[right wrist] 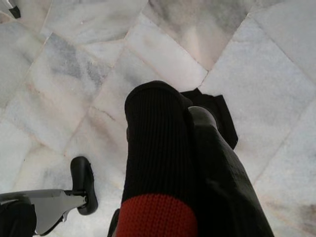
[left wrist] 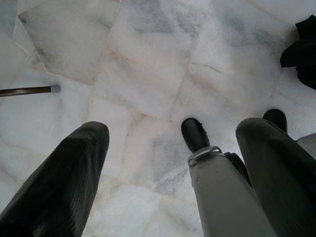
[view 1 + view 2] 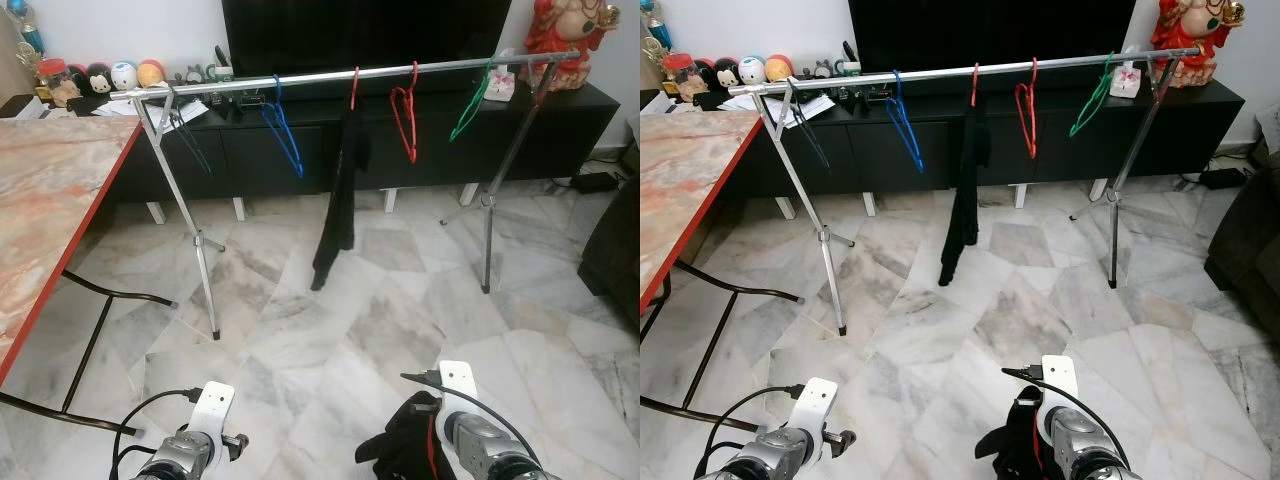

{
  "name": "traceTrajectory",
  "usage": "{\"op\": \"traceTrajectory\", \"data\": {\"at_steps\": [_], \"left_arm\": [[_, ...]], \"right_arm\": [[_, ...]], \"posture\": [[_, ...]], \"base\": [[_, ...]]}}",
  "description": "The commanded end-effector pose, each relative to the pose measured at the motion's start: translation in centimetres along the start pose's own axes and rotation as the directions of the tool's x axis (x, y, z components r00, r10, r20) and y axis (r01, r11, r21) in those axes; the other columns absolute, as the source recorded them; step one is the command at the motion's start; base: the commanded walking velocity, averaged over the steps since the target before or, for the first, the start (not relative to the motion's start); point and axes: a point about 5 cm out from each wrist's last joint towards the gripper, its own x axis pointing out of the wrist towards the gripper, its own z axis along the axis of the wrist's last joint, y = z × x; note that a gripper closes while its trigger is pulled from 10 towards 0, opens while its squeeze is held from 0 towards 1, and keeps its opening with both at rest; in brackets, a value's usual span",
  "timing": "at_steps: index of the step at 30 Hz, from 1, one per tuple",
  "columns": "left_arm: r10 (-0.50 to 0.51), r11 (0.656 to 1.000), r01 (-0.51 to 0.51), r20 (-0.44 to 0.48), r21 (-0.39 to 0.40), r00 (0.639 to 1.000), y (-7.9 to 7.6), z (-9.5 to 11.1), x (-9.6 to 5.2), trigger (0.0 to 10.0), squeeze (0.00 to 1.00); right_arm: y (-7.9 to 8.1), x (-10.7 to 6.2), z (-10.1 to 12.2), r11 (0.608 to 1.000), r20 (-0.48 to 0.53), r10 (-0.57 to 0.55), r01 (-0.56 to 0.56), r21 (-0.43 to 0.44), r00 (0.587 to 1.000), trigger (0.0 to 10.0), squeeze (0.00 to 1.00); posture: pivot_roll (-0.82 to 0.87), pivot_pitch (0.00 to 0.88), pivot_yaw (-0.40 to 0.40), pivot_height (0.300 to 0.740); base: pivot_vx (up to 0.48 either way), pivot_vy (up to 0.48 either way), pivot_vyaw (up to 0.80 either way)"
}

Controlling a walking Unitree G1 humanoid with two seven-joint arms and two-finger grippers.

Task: Hang hanger

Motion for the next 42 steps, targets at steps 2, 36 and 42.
{"op": "traceTrajectory", "data": {"at_steps": [2,36,42], "left_arm": [[0.007,1.000,-0.007,-0.012,0.009,1.000,0.3,-0.1,0.0,10.0,0.00],[0.005,1.000,-0.005,0.007,0.009,1.000,0.1,0.3,0.0,10.0,0.00],[0.007,1.000,-0.006,0.026,-0.004,1.000,0.1,0.4,0.0,10.0,0.00]], "right_arm": [[0.2,0.0,0.5,1.000,0.018,0.004,-0.004,0.004,1.000,10.0,0.00],[-0.2,0.0,1.0,0.999,0.050,-0.007,0.009,-0.031,0.999,10.0,0.00],[-0.5,-0.3,2.1,0.993,0.219,-0.110,0.097,0.070,0.969,10.0,0.00]], "posture": [[-0.12,0.000,0.006,0.740],[-0.12,0.000,-0.003,0.740],[-0.12,0.000,-0.003,0.740]], "base": [[0.000,-0.270,0.00],[0.000,-0.279,0.00],[0.000,0.000,0.00]]}}
